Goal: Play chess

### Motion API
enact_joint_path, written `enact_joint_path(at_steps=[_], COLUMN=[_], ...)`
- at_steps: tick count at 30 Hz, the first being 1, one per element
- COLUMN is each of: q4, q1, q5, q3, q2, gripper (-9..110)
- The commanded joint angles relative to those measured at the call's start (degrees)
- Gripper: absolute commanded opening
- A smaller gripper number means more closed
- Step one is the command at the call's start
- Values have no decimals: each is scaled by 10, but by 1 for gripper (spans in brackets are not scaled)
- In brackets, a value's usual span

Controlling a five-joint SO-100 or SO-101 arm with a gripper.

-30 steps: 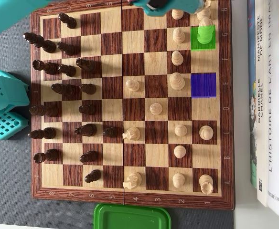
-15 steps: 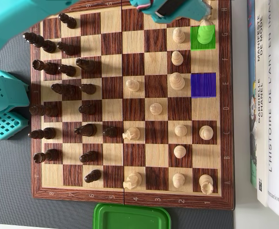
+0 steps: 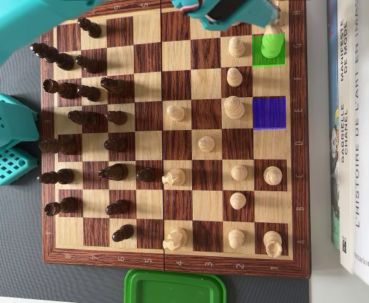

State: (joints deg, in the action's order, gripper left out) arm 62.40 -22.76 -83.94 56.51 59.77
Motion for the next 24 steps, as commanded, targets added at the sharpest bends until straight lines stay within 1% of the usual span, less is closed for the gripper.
enact_joint_path(at_steps=[1,24], q4=[-9,-9], q1=[-4,0], q5=[-3,1], q3=[-24,-47], q2=[6,-24], gripper=[16,16])
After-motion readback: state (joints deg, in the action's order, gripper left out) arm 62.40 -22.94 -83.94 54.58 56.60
